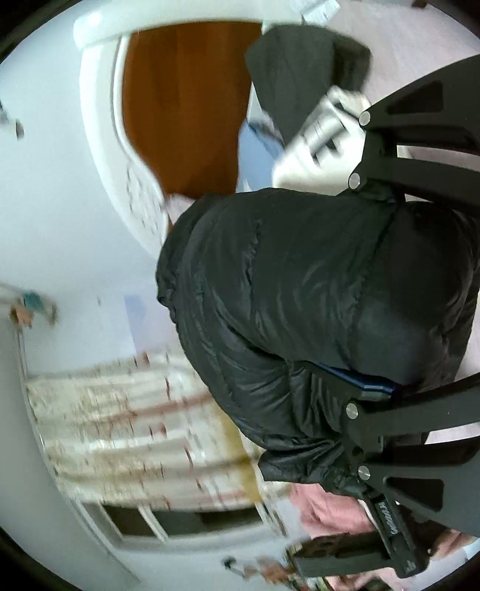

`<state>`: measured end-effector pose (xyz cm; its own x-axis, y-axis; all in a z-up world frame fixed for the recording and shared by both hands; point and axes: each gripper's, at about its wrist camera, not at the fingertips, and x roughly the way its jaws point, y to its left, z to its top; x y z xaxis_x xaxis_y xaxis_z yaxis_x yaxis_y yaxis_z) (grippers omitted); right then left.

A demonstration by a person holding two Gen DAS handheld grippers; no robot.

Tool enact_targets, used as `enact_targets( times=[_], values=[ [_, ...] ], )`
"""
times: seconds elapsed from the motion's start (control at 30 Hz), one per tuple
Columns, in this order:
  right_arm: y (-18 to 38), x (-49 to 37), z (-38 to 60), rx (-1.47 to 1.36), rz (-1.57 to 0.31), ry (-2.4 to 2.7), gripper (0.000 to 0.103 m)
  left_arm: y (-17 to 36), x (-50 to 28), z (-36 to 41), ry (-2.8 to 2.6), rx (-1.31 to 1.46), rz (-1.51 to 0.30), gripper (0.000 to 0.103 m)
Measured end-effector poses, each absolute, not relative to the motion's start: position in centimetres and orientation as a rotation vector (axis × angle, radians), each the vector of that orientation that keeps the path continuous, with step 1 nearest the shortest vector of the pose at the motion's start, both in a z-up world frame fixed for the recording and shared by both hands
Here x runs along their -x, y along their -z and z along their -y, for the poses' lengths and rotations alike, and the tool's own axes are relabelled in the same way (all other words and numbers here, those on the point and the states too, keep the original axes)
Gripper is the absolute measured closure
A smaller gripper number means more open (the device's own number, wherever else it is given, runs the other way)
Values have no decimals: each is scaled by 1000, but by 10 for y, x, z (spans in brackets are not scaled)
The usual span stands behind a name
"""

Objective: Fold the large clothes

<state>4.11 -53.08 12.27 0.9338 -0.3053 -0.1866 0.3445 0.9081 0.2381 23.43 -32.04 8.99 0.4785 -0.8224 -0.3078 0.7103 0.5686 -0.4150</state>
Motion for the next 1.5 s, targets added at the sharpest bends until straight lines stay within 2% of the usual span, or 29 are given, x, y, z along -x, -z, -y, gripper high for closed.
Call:
enact_targets(
  times=[0.17,0.27,0.3,0.33,0.4,0.5,0.73,0.77,0.8,0.83,0.97,1.07,1.23,1.4,1.5],
  values=[
    [-118,-44,596,-265,-139,472,34,-66,-247,408,982,217,-511,42],
    [-95,-65,624,-232,-214,572,31,-44,-248,456,927,102,-558,39],
    [-82,-75,633,-209,-265,618,27,-34,-254,469,908,75,-591,30],
    [-74,-79,639,-197,-269,648,26,-29,-259,472,887,89,-602,15],
    [-70,-76,643,-215,-233,660,16,-28,-266,468,818,129,-602,0],
    [-76,-74,642,-230,-228,658,14,-35,-262,452,794,128,-585,0],
    [-100,-55,594,-199,-206,620,12,-78,-225,381,722,118,-416,0],
    [-102,-48,589,-222,-194,602,9,-81,-218,369,709,110,-394,0],
    [-103,-41,586,-251,-178,583,2,-85,-209,354,685,90,-363,0],
    [-105,-32,578,-279,-146,563,0,-88,-204,343,661,74,-337,0],
    [-114,-15,542,-208,-127,562,0,-94,-179,288,549,44,-266,0],
    [-114,-7,506,-145,-139,539,0,-88,-164,250,495,34,-226,0],
    [-83,5,447,-269,-150,350,0,-65,-143,202,435,0,-222,0],
    [-49,-10,398,-113,-250,348,0,-29,-126,165,387,-5,-252,0],
    [-27,-23,390,-110,-301,362,0,-2,-123,156,362,-33,-271,0]
  ],
)
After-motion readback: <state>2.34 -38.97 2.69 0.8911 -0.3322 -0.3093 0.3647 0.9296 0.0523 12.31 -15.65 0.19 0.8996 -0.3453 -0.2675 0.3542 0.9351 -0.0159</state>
